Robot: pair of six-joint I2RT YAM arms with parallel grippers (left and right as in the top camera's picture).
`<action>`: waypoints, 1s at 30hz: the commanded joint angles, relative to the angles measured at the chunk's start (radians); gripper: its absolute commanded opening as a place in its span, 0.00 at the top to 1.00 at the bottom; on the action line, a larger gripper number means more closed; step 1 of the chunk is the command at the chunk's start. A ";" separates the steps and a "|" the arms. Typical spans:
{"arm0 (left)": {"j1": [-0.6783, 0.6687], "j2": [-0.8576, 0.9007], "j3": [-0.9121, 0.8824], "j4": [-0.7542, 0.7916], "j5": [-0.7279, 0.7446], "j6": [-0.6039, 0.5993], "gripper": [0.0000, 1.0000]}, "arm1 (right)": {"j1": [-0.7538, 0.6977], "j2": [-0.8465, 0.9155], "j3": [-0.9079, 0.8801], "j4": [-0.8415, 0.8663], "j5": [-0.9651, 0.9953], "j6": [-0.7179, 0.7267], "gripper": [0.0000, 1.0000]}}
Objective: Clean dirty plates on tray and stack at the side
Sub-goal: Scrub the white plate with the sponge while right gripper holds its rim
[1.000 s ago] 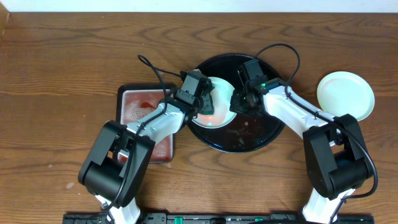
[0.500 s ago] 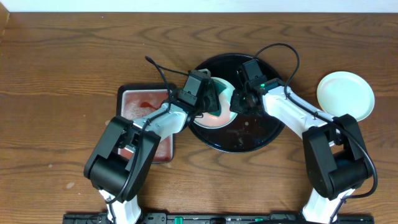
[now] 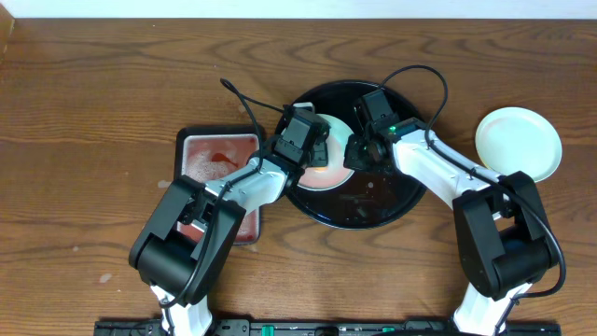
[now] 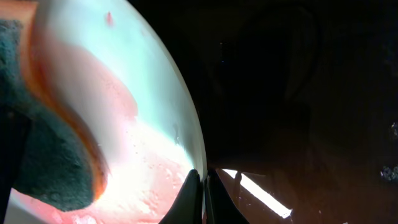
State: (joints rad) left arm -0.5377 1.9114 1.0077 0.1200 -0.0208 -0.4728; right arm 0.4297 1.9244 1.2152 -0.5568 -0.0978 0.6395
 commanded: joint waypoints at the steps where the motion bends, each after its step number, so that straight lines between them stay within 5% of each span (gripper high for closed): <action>1: 0.020 0.005 -0.010 -0.073 -0.164 0.081 0.92 | 0.007 0.018 0.000 -0.006 0.011 -0.008 0.99; 14: 0.043 -0.076 -0.010 -0.323 -0.176 0.145 0.93 | 0.008 0.018 -0.001 -0.007 0.012 -0.008 0.99; 22: 0.042 -0.090 -0.010 -0.359 0.129 0.203 0.93 | 0.008 0.018 0.000 -0.003 0.015 -0.008 0.99; 30: 0.041 -0.018 -0.010 -0.265 0.242 0.204 0.93 | 0.012 0.018 0.000 -0.003 0.015 -0.011 0.99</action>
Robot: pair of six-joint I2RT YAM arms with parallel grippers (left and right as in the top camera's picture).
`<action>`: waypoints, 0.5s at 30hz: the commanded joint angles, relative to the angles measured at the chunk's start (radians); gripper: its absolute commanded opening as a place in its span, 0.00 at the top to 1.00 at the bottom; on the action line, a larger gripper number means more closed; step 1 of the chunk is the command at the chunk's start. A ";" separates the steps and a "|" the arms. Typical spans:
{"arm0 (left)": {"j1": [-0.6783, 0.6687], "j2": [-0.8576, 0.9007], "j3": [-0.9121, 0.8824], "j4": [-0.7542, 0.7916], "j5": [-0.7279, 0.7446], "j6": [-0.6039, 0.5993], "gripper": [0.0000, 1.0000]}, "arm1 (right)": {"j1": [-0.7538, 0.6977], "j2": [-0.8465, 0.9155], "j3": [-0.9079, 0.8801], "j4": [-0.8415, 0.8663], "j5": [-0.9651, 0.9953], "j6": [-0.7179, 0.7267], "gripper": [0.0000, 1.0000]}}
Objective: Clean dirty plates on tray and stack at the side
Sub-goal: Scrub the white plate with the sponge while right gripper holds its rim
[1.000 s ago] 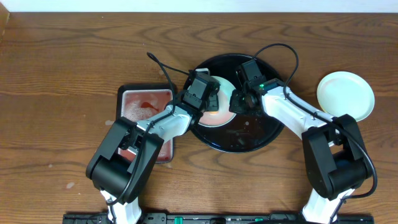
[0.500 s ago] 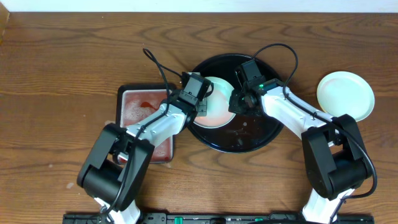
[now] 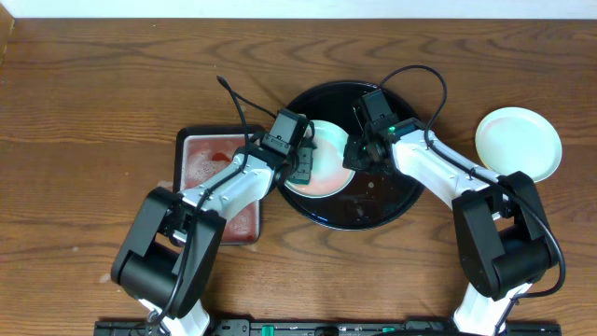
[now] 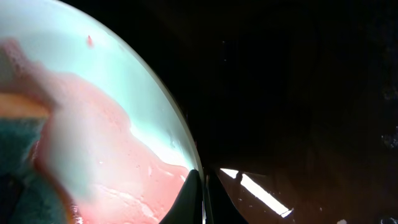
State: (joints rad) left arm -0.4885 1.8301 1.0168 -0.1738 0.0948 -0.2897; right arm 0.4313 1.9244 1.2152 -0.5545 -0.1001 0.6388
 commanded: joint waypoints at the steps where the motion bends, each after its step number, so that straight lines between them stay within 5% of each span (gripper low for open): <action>1: -0.008 0.071 -0.019 0.044 0.135 0.020 0.93 | 0.010 0.018 -0.001 -0.005 0.017 -0.012 0.99; 15: -0.021 0.132 0.032 0.137 0.288 0.021 0.93 | 0.031 0.018 0.000 -0.001 0.024 -0.019 0.99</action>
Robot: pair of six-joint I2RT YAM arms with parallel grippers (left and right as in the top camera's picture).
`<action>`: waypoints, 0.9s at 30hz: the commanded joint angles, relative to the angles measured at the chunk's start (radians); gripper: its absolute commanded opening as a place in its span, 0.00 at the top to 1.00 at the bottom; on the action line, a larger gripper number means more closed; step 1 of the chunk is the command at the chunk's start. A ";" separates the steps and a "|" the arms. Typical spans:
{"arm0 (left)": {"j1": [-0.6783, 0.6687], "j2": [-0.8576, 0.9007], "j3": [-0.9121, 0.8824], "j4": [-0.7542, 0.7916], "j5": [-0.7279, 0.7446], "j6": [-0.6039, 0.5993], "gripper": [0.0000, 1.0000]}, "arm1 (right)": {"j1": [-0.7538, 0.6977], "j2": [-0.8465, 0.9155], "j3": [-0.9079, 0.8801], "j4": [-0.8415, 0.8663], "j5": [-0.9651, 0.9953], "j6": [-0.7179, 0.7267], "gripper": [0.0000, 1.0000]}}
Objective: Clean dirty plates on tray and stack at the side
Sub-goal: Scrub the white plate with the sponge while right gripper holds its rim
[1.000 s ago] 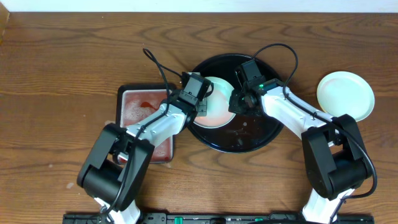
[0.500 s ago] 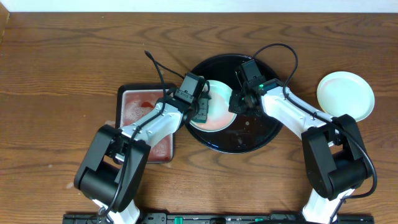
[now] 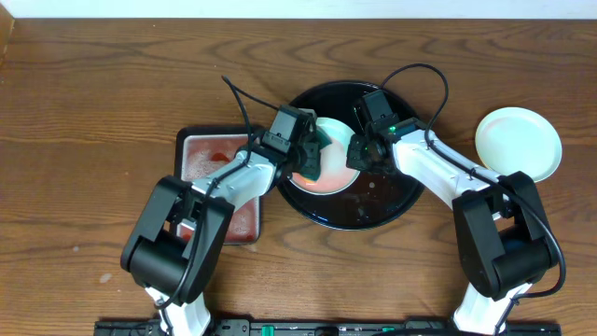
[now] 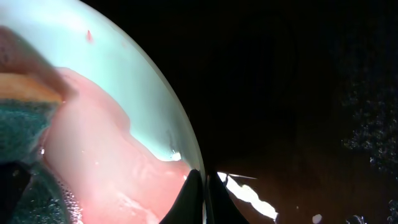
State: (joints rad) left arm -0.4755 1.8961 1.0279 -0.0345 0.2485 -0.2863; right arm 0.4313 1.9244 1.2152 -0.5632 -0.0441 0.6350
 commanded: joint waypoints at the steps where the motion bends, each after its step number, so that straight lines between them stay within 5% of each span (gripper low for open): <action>1: -0.039 0.066 0.027 -0.002 0.136 0.018 0.93 | 0.033 0.018 0.000 0.008 -0.031 -0.015 0.99; 7: -0.089 0.067 0.047 -0.010 0.142 0.020 0.93 | 0.035 0.018 0.000 0.007 -0.032 -0.015 0.99; 13: -0.083 0.067 0.047 -0.016 -0.031 0.001 0.93 | 0.035 0.018 0.000 0.002 -0.032 -0.015 0.99; 19: -0.012 0.067 0.048 -0.016 -0.183 -0.014 0.93 | 0.035 0.018 0.000 -0.001 -0.032 -0.021 0.99; 27: 0.101 0.066 0.048 -0.121 -0.190 -0.014 0.93 | 0.035 0.018 -0.001 -0.008 -0.031 -0.023 0.99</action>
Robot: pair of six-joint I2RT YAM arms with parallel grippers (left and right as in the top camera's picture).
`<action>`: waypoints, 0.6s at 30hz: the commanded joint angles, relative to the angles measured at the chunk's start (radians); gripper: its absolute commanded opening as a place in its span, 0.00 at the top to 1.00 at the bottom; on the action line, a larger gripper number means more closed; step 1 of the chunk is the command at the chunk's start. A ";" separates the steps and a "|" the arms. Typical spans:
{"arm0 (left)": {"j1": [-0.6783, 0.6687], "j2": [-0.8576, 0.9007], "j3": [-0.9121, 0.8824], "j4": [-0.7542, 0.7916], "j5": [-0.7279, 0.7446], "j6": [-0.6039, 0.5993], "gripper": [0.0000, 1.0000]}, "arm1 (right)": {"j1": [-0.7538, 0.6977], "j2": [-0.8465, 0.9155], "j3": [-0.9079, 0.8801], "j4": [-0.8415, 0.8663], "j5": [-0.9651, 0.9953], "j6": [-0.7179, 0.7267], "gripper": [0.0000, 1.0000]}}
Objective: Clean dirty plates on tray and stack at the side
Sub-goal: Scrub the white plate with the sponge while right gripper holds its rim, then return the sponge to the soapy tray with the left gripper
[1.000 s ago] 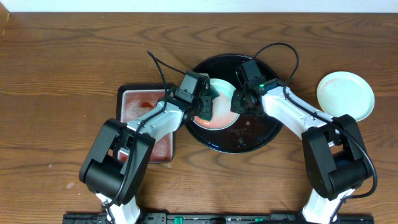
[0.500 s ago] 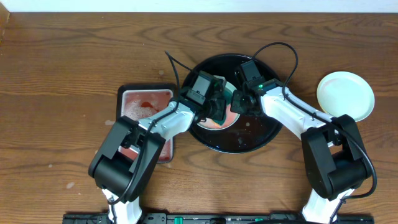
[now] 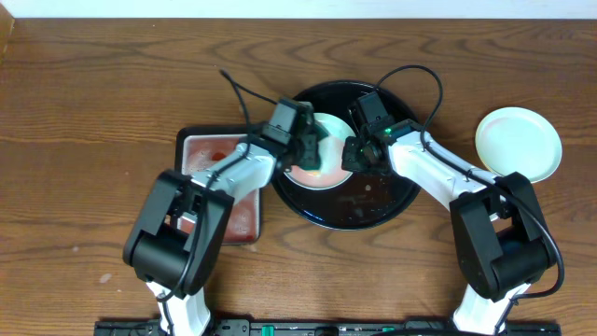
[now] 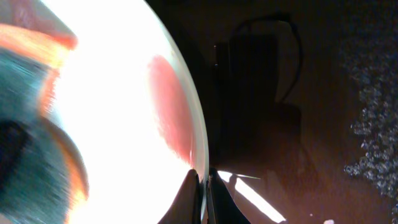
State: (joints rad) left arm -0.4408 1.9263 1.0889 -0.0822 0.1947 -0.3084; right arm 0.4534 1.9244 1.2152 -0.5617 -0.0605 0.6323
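A white plate (image 3: pixel 328 163) smeared with red sauce sits in the round black tray (image 3: pixel 382 210). My right gripper (image 3: pixel 352 155) is shut on the plate's right rim; in the right wrist view the fingertips (image 4: pixel 202 182) pinch the thin edge of the plate (image 4: pixel 124 112). A red patch (image 4: pixel 171 106) remains near that rim. My left gripper (image 3: pixel 306 142) is shut on a green sponge (image 3: pixel 314 151) with an orange layer, pressed on the plate's upper left. The sponge (image 4: pixel 28 155) is blurred at the left of the right wrist view.
A dark rectangular tray (image 3: pixel 219 154) holding pink soapy liquid lies left of the black tray, under my left arm. One clean white plate (image 3: pixel 519 142) lies on the wooden table at the right. Suds and water drops dot the black tray's floor (image 4: pixel 373 112).
The sponge in my left gripper has shifted a little up and right on the plate. The red film on the plate has shrunk to a patch near the rim. My right gripper still holds the rim.
First the sponge was on the middle of the sauce-covered plate, with my right gripper on the rim. Then the sponge was at the plate's left edge, then back on its left part. Now it is at the upper left, and less red covers the plate.
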 commanded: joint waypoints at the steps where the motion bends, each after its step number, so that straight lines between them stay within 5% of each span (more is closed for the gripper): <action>1: 0.075 0.036 -0.013 -0.095 -0.137 0.008 0.93 | 0.013 0.018 0.000 -0.010 -0.015 -0.020 0.99; 18: 0.094 -0.138 0.035 -0.361 -0.136 -0.017 0.93 | 0.010 0.018 0.000 -0.034 0.011 -0.019 0.99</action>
State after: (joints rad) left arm -0.3721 1.8629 1.1324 -0.4129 0.1555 -0.3214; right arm 0.4625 1.9244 1.2163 -0.5678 -0.0921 0.6312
